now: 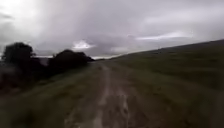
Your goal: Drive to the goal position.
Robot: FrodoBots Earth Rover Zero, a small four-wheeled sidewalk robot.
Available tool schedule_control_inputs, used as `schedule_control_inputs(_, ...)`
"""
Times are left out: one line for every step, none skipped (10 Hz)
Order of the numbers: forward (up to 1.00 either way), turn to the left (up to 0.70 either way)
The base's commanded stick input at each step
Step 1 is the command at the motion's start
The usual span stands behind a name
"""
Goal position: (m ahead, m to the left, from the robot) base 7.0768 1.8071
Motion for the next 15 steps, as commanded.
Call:
schedule_control_inputs(0.7,0.0)
schedule_control_inputs(0.7,0.0)
schedule_control_inputs(0.7,0.0)
schedule_control_inputs(0.7,0.0)
schedule_control_inputs(0.7,0.0)
schedule_control_inputs(0.7,0.0)
schedule_control_inputs(0.7,0.0)
schedule_control_inputs(0.7,0.0)
schedule_control_inputs(0.7,0.0)
schedule_control_inputs(0.7,0.0)
schedule_control_inputs(0.7,0.0)
schedule_control_inputs(0.7,0.0)
schedule_control_inputs(0.7,0.0)
schedule_control_inputs(0.7,0.0)
schedule_control_inputs(0.7,0.0)
